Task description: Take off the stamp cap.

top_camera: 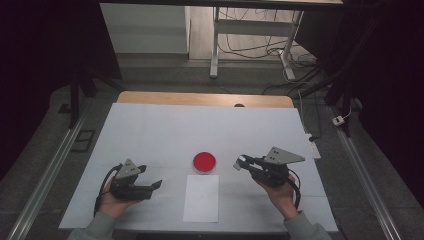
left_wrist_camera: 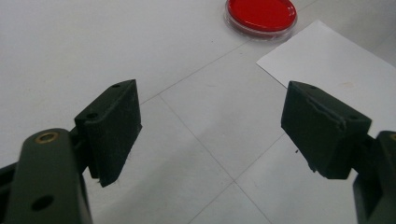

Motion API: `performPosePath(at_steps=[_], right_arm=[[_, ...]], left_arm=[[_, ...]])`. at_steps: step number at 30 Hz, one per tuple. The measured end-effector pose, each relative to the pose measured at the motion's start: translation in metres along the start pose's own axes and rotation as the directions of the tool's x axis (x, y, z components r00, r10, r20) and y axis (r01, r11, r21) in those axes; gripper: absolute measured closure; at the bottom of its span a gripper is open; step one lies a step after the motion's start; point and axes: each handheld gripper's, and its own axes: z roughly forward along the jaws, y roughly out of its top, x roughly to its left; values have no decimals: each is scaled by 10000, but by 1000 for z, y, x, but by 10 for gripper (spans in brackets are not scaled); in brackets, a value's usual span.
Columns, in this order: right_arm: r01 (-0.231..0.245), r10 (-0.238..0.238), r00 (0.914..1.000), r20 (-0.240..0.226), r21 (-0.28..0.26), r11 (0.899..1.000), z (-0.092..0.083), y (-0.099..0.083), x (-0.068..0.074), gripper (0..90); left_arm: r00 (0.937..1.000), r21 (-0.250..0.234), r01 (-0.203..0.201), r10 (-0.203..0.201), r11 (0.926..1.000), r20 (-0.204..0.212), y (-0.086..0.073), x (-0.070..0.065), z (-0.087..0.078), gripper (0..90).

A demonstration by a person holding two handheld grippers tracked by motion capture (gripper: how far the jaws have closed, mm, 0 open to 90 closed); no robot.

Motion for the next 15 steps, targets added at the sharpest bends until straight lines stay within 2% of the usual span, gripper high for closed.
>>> performPosePath(at_steps=[8,15], right_arm=[[-87,86,9999,-52,-96,9999,1,2,-1,755],[-92,92,10000,29,-162,9998,1,2,0,755]], left_arm=[[10000,-169,20,-21,9999,-67,0,0,-3,203],[9998,-240,-137,134,9996,-141,2,-3,-1,206]])
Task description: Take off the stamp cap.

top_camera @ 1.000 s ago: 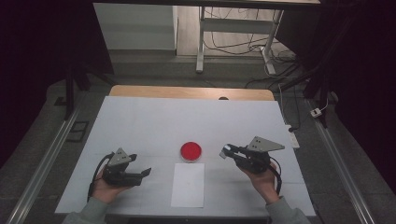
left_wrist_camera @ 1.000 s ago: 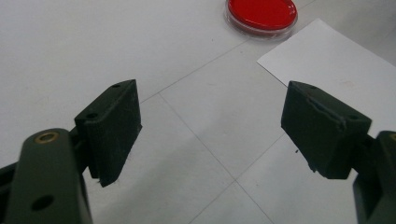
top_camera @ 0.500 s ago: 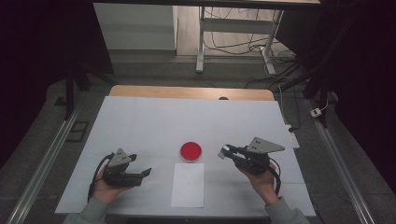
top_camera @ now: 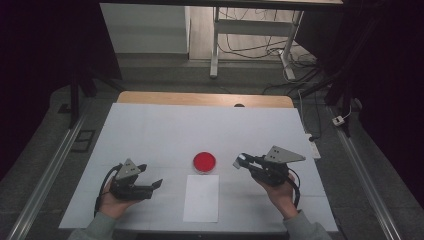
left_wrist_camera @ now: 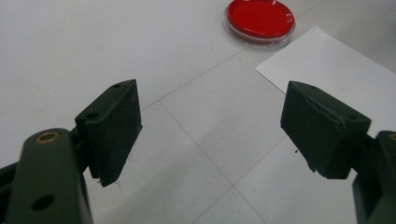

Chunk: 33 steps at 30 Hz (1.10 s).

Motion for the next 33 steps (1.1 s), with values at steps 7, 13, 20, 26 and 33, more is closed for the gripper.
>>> performPosePath(at_steps=[7,13,20,26,33], right_arm=[[29,-29,10000,-6,-69,10000,1,1,1,755],[31,-32,10000,-3,-126,9999,0,1,1,755],[6,-6,10000,-12,-136,9999,1,1,1,755],[3,-3,10000,-1,-115,9999,2,1,2,754],[48,-46,9999,91,-196,9998,2,3,3,755]], left_arm=[[10000,-161,-81,81,9998,27,4,-3,2,206],[9998,-252,-179,182,9995,127,8,-7,5,206],[9992,-284,1,10,9996,409,14,-11,9,219],[9985,-331,-195,212,9993,502,22,-17,14,234],[9971,-258,-430,445,9987,617,28,-26,23,247]])
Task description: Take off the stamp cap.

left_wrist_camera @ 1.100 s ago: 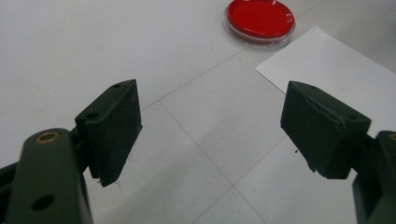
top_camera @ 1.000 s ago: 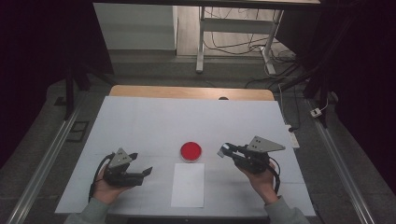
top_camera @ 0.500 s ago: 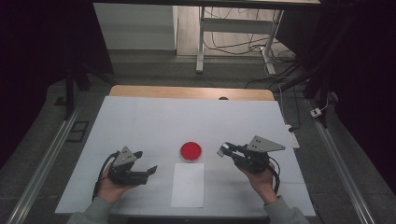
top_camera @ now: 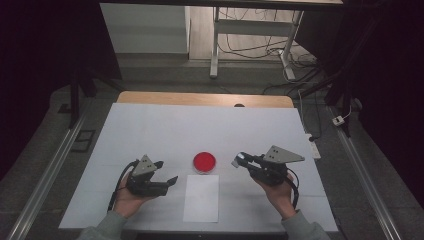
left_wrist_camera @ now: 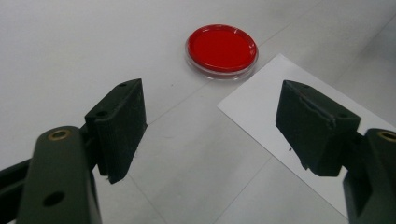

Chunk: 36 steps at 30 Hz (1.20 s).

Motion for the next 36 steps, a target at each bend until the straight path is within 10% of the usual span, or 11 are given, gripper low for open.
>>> performPosePath(at_steps=[36], right_arm=[[13,-13,10000,-59,-57,10000,7,1,7,755]], left_arm=[[9963,-115,-711,715,9974,474,36,-25,34,247]])
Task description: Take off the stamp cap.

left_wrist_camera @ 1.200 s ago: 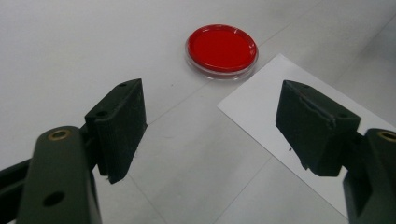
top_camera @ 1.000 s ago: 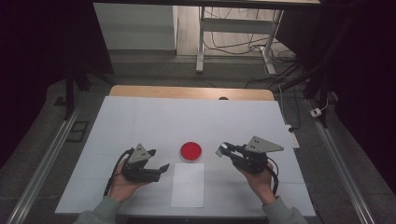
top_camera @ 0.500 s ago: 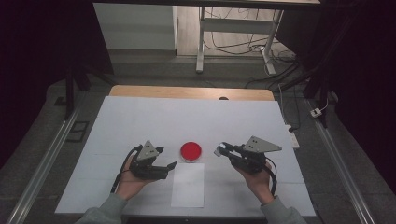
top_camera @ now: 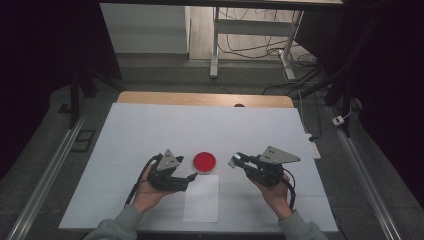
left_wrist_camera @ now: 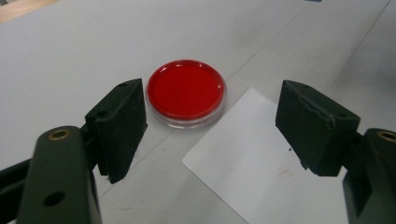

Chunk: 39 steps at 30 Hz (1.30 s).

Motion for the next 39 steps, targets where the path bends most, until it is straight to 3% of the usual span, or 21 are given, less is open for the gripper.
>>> performPosePath(at_steps=[39], right_arm=[[51,-51,10000,11,-64,10000,3,-1,3,755]], left_arm=[[9977,-17,-535,535,9986,406,26,-22,33,249]])
